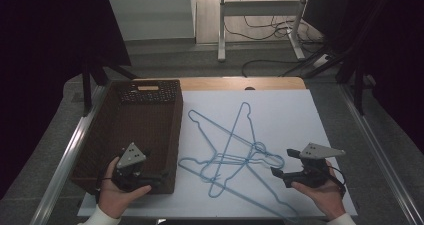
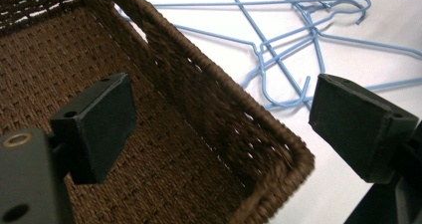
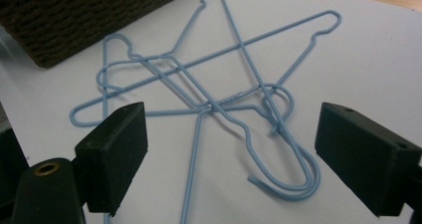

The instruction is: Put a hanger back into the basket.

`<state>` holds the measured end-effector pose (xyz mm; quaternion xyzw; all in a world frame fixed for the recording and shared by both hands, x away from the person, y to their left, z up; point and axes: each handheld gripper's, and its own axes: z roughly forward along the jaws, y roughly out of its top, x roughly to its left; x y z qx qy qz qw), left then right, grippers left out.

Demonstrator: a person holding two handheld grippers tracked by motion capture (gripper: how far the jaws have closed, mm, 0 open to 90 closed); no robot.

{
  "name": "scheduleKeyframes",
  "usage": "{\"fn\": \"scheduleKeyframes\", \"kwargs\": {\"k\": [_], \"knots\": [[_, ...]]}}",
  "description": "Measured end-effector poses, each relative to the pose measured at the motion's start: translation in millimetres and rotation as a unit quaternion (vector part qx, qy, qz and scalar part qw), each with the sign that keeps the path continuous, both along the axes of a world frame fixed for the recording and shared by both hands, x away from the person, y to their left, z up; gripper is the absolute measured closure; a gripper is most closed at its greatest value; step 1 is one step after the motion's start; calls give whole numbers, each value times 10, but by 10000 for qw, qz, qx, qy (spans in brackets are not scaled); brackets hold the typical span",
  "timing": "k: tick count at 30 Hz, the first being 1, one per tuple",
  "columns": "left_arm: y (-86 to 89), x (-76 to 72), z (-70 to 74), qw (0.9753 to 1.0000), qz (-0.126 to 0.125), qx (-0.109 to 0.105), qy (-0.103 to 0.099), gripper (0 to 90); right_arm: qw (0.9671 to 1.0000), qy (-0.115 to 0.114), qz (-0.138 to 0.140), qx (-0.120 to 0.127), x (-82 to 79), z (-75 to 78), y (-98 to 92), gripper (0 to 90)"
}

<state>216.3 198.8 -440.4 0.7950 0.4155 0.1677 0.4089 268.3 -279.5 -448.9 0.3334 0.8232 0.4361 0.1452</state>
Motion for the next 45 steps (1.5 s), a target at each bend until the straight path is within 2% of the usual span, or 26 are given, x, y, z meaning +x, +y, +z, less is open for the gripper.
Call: {"fn": "scheduleKeyframes", "kwargs": {"k": [4, 7, 10, 16, 18, 23, 26, 31, 40, 45], "knots": [[17, 4, 26, 10000, -34, -65, -55, 116, 10000, 2, -89, -4, -34, -14, -36, 134], [19, -4, 40, 9999, -73, 7, -119, 115, 9999, 11, -128, -38, -76, -14, -62, 158], [26, -9, 17, 9999, -93, -28, -26, 114, 9999, 1, -144, -86, -112, 0, -45, 171], [-2, -17, 32, 9998, -176, 25, -75, 113, 9991, -150, -198, -356, -168, 8, 22, 190], [0, -8, 30, 9998, -182, 30, -67, 114, 9990, -152, -201, -374, -153, 0, 22, 195], [18, -10, 9, 9999, -153, 33, -41, 116, 9989, -144, -163, -424, -124, -31, 20, 211], [12, -15, -9, 9998, -146, 107, -18, 118, 9988, -143, -125, -443, -137, -30, 41, 221], [-1, -34, -1, 9996, -198, 186, -43, 120, 9982, -275, -12, -527, -164, 23, 111, 238], [19, -43, 20, 9996, -224, 174, -74, 124, 9977, -344, 122, -565, -34, 86, 246, 273], [-4, -42, 26, 9994, -278, 202, -82, 124, 9974, -284, 200, -634, 38, 80, 340, 277]]}}
